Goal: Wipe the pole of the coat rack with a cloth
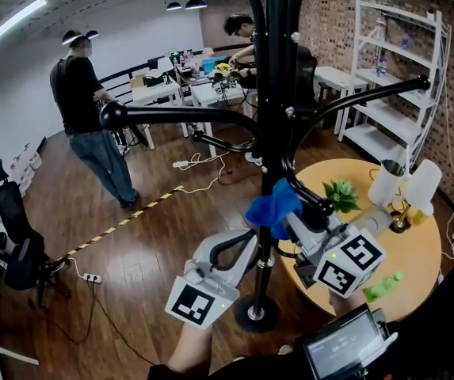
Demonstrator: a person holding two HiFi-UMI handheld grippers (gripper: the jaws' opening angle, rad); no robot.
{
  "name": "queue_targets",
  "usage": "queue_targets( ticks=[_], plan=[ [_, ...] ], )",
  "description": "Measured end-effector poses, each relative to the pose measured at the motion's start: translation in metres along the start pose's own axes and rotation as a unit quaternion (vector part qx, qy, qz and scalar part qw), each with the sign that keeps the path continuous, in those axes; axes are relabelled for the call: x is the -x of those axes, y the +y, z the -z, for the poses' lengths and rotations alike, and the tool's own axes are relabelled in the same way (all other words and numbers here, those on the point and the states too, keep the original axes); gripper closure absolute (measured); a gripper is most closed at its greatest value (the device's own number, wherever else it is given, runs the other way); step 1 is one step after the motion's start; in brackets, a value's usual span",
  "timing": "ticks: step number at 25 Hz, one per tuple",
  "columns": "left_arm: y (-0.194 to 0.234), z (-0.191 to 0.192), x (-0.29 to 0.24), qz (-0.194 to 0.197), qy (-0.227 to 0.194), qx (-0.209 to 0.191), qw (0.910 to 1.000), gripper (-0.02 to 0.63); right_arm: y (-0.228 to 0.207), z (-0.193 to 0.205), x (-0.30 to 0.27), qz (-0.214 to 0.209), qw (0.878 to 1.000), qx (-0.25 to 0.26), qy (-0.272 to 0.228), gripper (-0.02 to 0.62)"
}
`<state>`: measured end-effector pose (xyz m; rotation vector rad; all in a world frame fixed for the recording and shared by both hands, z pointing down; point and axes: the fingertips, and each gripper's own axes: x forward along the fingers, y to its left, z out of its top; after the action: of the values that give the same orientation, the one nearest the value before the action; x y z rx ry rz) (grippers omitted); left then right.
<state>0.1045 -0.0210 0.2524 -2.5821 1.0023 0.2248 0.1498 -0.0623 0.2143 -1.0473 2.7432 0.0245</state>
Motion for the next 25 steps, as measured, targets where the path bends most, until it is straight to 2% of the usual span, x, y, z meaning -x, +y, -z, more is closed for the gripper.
queue_targets(
  ticks=[4, 7, 10, 13, 17, 25],
  plan=[
    [0.003, -0.028, -0.023, -0.017, -0.006, -0.027, 0.9995, 0.603, -0.01, -0.045, -0.002, -0.042, 0.997, -0.013, -0.056, 0.541],
    [-0.006, -0.041, -0.045, -0.024, -0.011, -0.037, 0.999, 0.603, -0.032, -0.067, 0.009, -0.04, 0.996, -0.004, -0.077, 0.541],
    [-0.008, -0.05, -0.061, -0.039, -0.012, -0.05, 0.9979, 0.603, -0.039, -0.068, 0.009, -0.068, 0.995, 0.002, -0.072, 0.541],
    [-0.011, -0.05, -0.073, -0.048, 0.0, -0.055, 0.9974, 0.603, -0.034, -0.052, 0.002, -0.101, 0.993, 0.013, -0.053, 0.541],
    [-0.019, -0.048, -0.083, -0.048, 0.023, -0.065, 0.9964, 0.603, -0.032, -0.041, -0.004, -0.131, 0.99, -0.003, -0.054, 0.541],
    [-0.015, -0.071, -0.075, -0.069, 0.038, -0.1, 0.9918, 0.603, -0.026, -0.106, -0.013, -0.153, 0.981, 0.0, -0.121, 0.541]
  ],
)
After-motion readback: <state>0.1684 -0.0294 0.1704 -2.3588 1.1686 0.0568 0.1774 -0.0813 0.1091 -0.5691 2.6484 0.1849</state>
